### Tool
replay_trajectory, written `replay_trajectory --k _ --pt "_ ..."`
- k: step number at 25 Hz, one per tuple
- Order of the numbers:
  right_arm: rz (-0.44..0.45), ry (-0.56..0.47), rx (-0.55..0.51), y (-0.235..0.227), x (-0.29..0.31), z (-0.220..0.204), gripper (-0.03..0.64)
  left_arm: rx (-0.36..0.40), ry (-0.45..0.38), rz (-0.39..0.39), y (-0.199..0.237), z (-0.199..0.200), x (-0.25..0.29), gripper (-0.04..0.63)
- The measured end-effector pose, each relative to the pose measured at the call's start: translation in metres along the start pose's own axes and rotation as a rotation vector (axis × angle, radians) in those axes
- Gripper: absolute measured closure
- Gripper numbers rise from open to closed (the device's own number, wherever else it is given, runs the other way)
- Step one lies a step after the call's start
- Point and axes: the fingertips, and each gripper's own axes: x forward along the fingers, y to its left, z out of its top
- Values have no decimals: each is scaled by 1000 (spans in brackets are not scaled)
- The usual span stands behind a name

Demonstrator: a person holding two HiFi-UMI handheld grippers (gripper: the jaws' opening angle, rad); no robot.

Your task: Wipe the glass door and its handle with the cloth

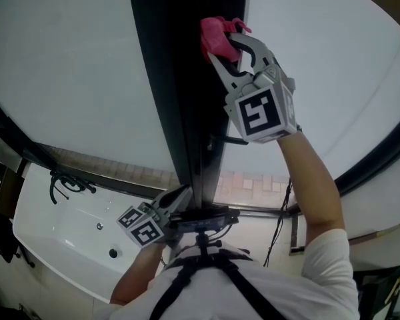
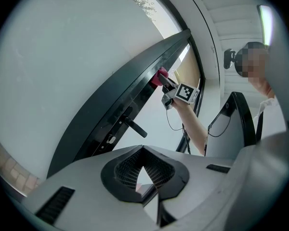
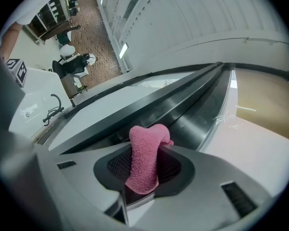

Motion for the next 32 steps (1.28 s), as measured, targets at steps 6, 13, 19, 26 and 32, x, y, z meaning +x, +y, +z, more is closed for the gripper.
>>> replay_trajectory --k 6,13,19,26,32 --pt "6 2 9 7 -2 -4 511 -3 4 2 0 -1 2 603" --pt "14 6 14 19 -7 -11 511 -9 9 15 2 -6 2 603" --pt "29 17 30 32 -7 -20 511 -14 12 20 3 -6 3 603" --pt "41 26 30 49 -15 -29 511 -17 16 18 0 -11 3 603" --pt "59 48 49 64 -16 -41 511 -21 21 19 2 -11 5 603"
